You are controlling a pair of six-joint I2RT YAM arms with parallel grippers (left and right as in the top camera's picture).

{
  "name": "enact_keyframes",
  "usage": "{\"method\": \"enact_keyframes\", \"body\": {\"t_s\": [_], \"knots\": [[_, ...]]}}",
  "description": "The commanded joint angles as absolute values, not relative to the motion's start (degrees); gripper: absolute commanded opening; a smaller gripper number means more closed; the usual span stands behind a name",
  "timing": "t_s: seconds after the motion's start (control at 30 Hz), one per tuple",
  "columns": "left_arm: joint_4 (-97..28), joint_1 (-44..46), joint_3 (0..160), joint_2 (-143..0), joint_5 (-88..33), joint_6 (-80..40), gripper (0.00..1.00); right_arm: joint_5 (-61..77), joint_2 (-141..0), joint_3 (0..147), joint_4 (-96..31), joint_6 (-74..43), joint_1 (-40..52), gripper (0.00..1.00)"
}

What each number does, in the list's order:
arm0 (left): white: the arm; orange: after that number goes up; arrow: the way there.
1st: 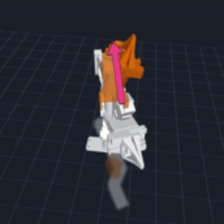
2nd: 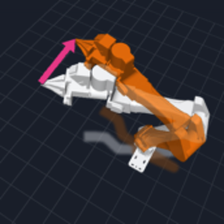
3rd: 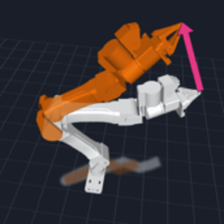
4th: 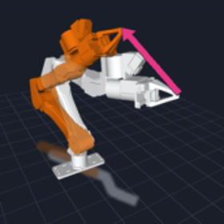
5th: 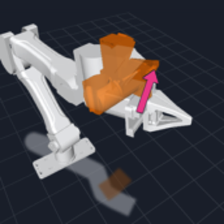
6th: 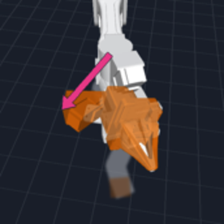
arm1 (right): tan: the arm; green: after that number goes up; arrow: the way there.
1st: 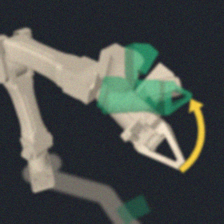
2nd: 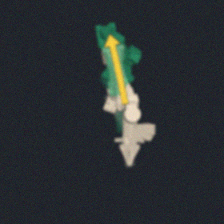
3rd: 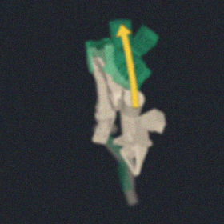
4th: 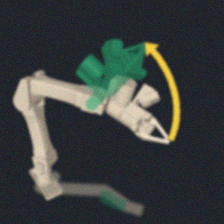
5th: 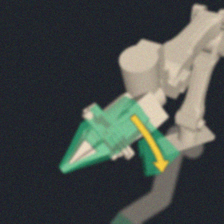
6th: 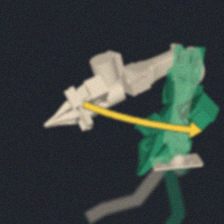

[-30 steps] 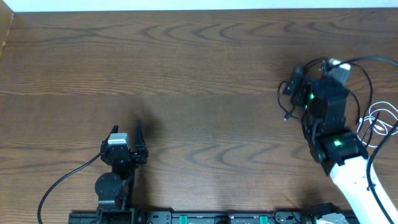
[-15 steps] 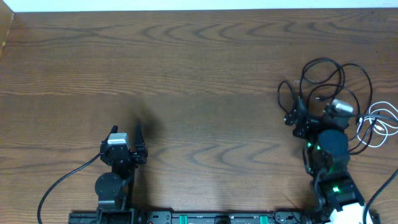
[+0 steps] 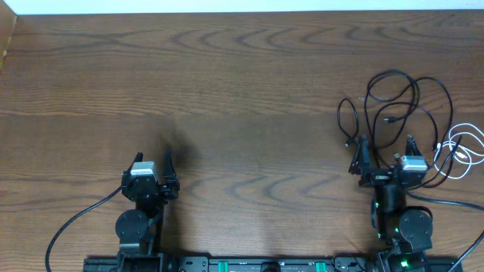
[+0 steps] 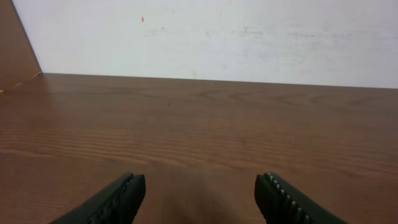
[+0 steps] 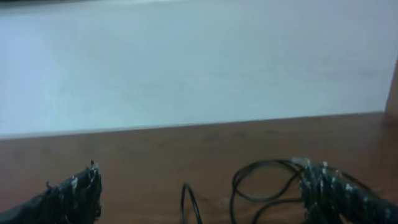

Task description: Untangle cables

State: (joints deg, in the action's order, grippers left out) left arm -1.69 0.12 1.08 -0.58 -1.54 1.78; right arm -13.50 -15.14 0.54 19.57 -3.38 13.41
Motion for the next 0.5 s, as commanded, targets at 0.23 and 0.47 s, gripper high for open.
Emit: {"method": "enact_keyframes", "body": {"t_s": [0.23, 0.47], "knots": [[-4.2, 0.3, 0.2, -0.2, 0.1, 2.5, 0.63, -10.7, -0.1, 0.3, -3.4, 5.9, 13.1, 0.99], [-4.2, 0.3, 0.2, -0.2, 0.1, 2.5, 0.63, -7.1, -0.3, 0.3, -3.8, 5.8, 8.0, 0.99]]}}
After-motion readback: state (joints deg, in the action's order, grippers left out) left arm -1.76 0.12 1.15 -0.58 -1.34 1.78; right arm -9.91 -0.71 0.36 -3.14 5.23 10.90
